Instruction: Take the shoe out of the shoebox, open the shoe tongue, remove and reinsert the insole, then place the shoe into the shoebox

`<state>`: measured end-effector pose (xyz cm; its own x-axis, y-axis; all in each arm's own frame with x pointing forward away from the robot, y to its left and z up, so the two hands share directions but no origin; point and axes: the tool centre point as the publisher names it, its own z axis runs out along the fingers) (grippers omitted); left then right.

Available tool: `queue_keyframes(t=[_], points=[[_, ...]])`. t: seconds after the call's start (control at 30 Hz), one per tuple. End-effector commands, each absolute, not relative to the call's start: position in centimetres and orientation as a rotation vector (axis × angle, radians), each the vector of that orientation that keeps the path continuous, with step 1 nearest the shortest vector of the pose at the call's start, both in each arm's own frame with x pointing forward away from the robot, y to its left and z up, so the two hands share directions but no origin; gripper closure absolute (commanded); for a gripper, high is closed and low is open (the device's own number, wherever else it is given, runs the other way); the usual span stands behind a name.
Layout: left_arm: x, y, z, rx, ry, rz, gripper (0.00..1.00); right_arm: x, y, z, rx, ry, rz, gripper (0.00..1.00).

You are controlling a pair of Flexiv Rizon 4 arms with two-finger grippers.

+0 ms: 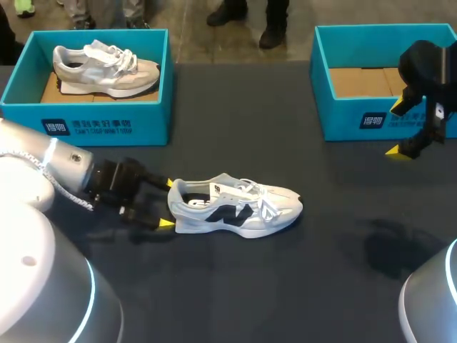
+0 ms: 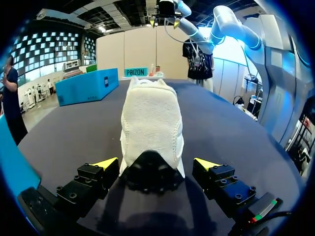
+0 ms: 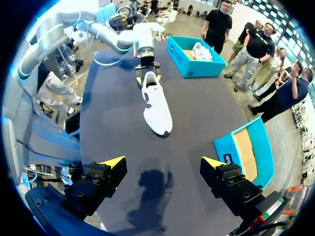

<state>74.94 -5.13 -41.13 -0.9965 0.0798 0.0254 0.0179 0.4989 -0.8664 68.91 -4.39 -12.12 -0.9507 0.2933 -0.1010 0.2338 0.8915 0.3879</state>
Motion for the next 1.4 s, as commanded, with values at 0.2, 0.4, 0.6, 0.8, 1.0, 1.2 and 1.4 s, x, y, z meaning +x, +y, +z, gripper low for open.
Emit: queue_keyframes(t=[0.2, 0.4, 0.6, 0.8, 1.0, 1.2, 1.4], points=[[75.3, -7.1, -42.5, -0.078, -2.646, 1.568, 0.00, 69.2, -4.3, -12.1, 0.407, 2.908, 0.562, 0.00], [75.8, -8.1, -42.7, -0.074, -2.636, 1.596, 0.00, 69.2, -4.3, -12.1, 0.407, 2.908, 0.562, 0.00], [75.8, -8.5, -43.0, -0.080, -2.632, 1.589, 0.00, 69.2, -4.3, -12.1, 0.407, 2.908, 0.562, 0.00], [75.6, -8.8, -43.3, -0.072, -2.621, 1.586, 0.00, 69.2, -4.3, -12.1, 0.407, 2.908, 0.562, 0.00], [75.7, -9.2, -43.5, -0.079, -2.620, 1.575, 0.51, 69.2, -4.3, -12.1, 0.407, 2.908, 0.562, 0.00], [75.8, -9.2, -43.4, -0.084, -2.626, 1.562, 0.96, 69.2, -4.3, -12.1, 0.407, 2.908, 0.562, 0.00], [75.8, -9.3, -43.4, -0.080, -2.622, 1.550, 1.00, 69.2, -4.3, -12.1, 0.407, 2.908, 0.562, 0.00]])
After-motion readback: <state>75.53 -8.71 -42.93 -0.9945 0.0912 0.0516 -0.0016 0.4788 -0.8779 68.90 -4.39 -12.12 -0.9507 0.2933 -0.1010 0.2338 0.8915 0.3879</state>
